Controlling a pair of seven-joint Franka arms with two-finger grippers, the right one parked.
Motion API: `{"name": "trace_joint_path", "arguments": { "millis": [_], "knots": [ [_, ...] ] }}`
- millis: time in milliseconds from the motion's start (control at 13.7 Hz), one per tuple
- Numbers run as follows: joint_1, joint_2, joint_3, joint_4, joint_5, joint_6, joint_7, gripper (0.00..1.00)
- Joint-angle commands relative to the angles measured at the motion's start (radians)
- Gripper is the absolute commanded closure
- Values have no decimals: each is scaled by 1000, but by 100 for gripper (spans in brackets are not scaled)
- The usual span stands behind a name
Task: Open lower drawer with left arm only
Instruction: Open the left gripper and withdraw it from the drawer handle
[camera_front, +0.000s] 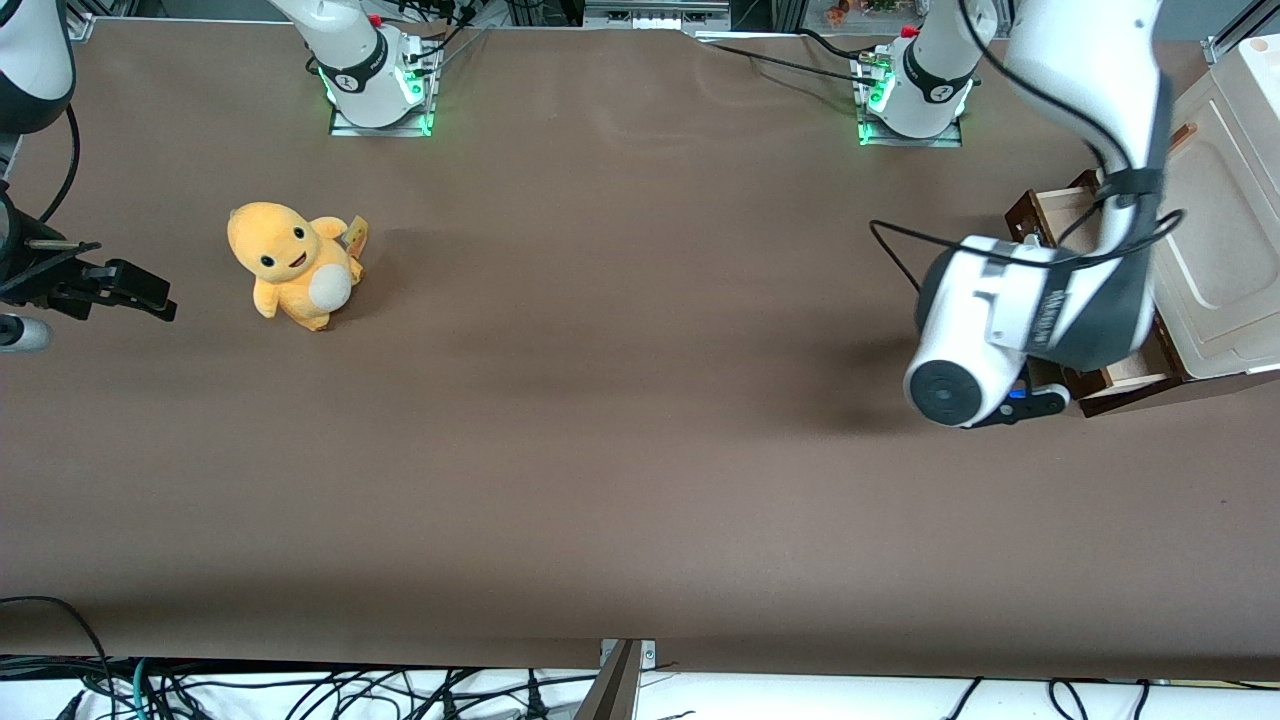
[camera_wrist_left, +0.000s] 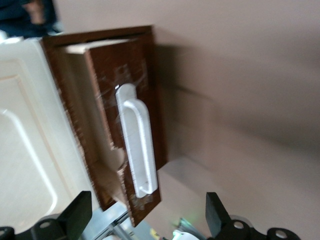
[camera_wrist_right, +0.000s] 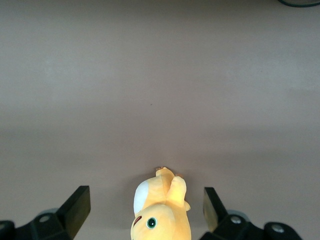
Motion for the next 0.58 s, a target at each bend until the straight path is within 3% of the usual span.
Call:
{"name": "trace_joint_path", "arguments": {
  "millis": [0, 219, 437, 510],
  "knots": [
    [40, -31, 5, 51, -89, 41, 106, 0],
    [105, -60, 5, 114, -213, 65, 224, 0],
    [133, -83, 7, 150, -249, 68, 286, 0],
    [144, -85, 8, 179, -295, 70, 290, 0]
  ]
}}
